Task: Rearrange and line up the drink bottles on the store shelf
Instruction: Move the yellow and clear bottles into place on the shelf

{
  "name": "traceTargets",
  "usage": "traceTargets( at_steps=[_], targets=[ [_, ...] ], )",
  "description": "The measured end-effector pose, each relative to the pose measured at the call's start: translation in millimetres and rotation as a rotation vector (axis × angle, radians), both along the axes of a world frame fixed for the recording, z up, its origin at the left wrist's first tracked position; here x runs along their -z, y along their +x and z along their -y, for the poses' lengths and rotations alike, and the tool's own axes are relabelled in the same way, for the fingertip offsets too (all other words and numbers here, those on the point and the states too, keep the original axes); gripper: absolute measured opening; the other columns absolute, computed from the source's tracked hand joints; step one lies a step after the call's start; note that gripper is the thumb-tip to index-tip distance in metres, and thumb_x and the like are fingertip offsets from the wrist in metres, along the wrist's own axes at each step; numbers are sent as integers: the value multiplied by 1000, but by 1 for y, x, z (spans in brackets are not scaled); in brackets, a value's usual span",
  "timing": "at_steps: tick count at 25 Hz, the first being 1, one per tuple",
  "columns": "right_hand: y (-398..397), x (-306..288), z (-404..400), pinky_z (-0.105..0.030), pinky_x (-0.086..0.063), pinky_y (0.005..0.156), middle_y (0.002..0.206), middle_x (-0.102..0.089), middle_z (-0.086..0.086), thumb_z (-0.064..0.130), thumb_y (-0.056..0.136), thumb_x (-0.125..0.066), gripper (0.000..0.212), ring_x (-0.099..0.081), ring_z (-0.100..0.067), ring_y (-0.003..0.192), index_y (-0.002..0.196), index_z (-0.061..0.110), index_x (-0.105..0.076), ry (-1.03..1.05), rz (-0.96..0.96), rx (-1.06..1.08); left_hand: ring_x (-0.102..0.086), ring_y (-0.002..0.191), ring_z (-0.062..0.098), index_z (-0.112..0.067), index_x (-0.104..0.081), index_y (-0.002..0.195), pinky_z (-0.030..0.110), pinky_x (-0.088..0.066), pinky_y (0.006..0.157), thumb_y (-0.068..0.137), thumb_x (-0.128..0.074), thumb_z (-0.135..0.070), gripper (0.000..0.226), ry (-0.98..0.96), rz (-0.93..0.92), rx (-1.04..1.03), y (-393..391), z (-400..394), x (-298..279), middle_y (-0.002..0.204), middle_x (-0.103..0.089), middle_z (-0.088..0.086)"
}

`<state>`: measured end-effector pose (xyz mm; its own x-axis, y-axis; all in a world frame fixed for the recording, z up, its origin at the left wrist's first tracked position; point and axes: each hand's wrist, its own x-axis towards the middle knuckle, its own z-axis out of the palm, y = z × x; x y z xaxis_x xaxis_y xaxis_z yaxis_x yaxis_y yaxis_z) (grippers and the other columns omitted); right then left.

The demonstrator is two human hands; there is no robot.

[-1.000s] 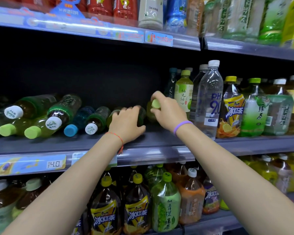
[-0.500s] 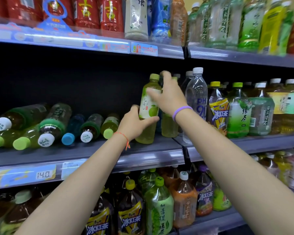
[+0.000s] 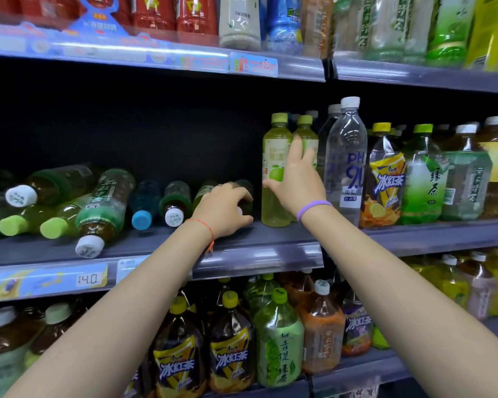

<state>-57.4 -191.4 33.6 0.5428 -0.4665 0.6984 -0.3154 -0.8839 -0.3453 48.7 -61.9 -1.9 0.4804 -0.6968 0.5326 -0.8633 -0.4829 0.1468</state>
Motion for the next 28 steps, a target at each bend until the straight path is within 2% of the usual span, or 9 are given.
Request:
traceTargets(
  at_steps=[2,5,7,10,15,18,20,24,28],
  targets=[
    [3,6,-7,-31,-42,61,141,-34,-21,37,88,-70,90,-61,-28,82,154,10,-14,-94,51,87,-48,126,22,-29,-54,130,38,-35,103,83,-68,-43,51,12,14,-26,0,-9,0,136,-52,-1],
    [8,13,-19,-33,-42,50,107,-56,-15,21,87,-64,42,-59,-31,73,125,9,-52,-389,296,34,-51,122,22,-29,-50,132,42,-34,100,81,-63,-58,59,27,90,-108,1,-23,-1,128,-58,-2],
    [11,12,-28,-35,-45,57,96,-63,-10,18,89,-55,21,-60,-32,81,109,14,-59,-282,100,-183,-52,119,22,-31,-53,128,45,-35,98,79,-60,-66,60,51,125,-161,4,-34,-2,124,-61,-3],
    [14,19,-37,-35,-48,72,107,-65,-5,28,90,-54,30,-59,-26,95,120,26,-56,-142,-402,-340,-49,119,22,-34,-57,122,47,-33,98,79,-59,-67,53,105,147,-190,7,-47,-2,124,-60,-7],
    [23,26,-41,-43,-51,82,109,-53,-5,17,90,-57,42,-57,-28,99,128,34,-49,-260,-519,-311,-48,117,25,-29,-63,116,39,-36,97,84,-64,-51,39,70,148,-169,12,-51,2,128,-58,-4],
    [26,28,-45,-37,-44,69,100,-51,-5,11,92,-53,37,-59,-30,90,125,27,-47,-439,-497,-267,-51,116,27,-27,-57,123,38,-39,96,81,-66,-48,48,12,124,-137,14,-52,2,126,-60,0],
    [25,30,-45,-36,-41,66,105,-55,-7,14,93,-53,35,-59,-29,90,126,24,-45,-513,-466,-254,-52,116,28,-27,-50,131,39,-40,97,79,-68,-50,60,6,120,-145,12,-52,2,126,-61,1],
    [20,17,-45,-41,-46,73,110,-49,-9,22,91,-64,30,-49,-28,99,118,14,-52,-435,-121,-321,-52,120,32,-25,-31,145,44,-37,103,78,-65,-57,82,2,105,-179,7,-52,2,129,-59,6],
    [15,-8,-55,-42,-46,77,105,-54,-6,27,95,-60,26,-50,-25,99,110,9,-51,-242,142,-399,-52,120,34,-25,-17,151,48,-34,103,84,-48,-71,87,-84,53,-195,-1,-48,2,123,-63,6]
  ],
)
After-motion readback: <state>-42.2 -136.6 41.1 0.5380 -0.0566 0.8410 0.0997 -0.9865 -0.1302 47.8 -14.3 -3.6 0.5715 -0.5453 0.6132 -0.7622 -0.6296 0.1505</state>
